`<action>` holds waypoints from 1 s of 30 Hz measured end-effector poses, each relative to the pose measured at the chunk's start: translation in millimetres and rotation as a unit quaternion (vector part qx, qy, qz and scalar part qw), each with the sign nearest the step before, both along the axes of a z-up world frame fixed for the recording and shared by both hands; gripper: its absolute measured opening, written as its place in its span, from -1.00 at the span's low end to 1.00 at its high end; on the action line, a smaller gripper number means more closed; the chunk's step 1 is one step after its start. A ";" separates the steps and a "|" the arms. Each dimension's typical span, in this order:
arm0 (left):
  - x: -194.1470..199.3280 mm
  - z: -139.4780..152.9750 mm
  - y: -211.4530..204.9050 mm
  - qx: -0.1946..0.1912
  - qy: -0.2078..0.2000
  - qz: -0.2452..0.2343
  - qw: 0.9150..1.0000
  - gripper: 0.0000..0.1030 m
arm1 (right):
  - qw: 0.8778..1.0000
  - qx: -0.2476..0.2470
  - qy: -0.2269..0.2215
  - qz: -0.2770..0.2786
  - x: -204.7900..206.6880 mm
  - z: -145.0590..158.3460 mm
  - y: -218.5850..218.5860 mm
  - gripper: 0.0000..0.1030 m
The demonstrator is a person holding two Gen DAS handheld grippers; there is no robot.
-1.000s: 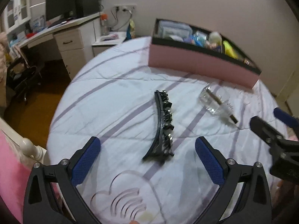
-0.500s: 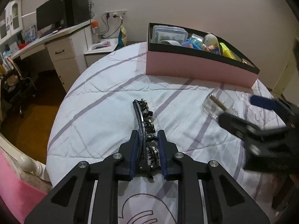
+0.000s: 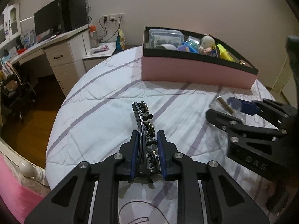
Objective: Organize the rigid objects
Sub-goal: 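Grasp the black hair clip with the left gripper while the right gripper grasps the glass bottle, then lift the hair clip and glass bottle up over the pink box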
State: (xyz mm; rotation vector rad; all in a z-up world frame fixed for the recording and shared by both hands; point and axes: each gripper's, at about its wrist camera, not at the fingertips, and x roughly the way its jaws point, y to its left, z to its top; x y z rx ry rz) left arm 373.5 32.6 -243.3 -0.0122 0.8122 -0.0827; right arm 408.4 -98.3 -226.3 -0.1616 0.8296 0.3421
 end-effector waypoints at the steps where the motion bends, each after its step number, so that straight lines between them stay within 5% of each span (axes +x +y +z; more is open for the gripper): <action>1: -1.3 3.2 -0.3 -0.001 -0.006 0.008 1.000 -0.63 | 1.000 0.005 -0.009 -0.008 -6.2 4.2 -4.3 -0.01; 17: -47.2 74.6 -64.8 0.017 -0.086 -0.045 0.995 -0.62 | 0.991 0.018 -0.094 -0.091 -75.4 70.8 -56.6 0.00; 30: -102.5 145.4 -92.0 0.019 -0.180 -0.073 0.981 -0.62 | 0.966 0.026 -0.212 -0.148 -137.1 133.7 -81.1 0.00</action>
